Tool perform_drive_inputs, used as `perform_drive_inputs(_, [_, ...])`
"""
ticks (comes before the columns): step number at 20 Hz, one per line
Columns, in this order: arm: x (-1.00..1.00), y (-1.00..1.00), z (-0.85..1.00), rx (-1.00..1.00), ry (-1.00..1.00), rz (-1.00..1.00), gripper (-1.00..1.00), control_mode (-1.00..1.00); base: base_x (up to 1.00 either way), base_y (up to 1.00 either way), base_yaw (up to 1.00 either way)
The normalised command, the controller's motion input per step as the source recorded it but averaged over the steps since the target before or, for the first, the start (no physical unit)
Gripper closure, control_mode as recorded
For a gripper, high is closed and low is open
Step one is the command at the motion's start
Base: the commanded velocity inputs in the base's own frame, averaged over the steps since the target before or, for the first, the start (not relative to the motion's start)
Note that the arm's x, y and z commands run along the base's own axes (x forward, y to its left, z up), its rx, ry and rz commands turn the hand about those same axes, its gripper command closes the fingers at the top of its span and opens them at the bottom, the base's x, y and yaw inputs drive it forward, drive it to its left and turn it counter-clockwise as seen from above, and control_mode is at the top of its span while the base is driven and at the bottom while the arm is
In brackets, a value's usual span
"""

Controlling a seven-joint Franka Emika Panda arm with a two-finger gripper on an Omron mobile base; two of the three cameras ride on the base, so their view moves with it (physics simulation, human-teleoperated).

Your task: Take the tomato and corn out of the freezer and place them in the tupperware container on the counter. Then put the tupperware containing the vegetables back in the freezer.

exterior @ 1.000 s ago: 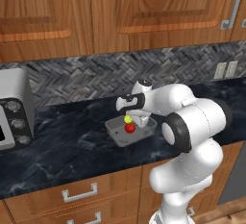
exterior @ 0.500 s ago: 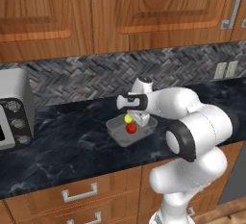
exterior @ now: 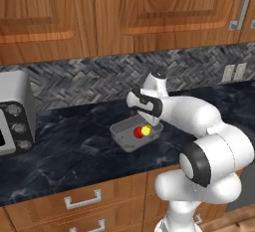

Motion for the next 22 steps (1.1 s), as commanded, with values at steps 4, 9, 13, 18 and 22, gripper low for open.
perform_drive_inputs(4, [-0.03, -0.90, 0.02, -0.10, -0.04, 0.39, -1.00, -1.00, 0.00, 0.00, 0.00])
perform_drive_inputs(9, [0.46, -0.68, -0.05, -0.22, -0.03, 0.48, -1.00, -1.00, 0.00, 0.00, 0.00])
perform_drive_inputs(13, [0.32, -0.19, -0.38, -0.35, 0.00, 0.39, -1.00, -1.00, 0.00, 0.00, 0.00])
perform_drive_inputs(18, [0.10, -0.12, -0.55, -0.13, 0.00, 0.21, -1.00, -1.00, 0.00, 0.00, 0.00])
perform_drive_inputs(22, [0.14, -0.34, -0.53, 0.00, -0.02, 0.14, -1.00, -1.00, 0.00, 0.00, 0.00])
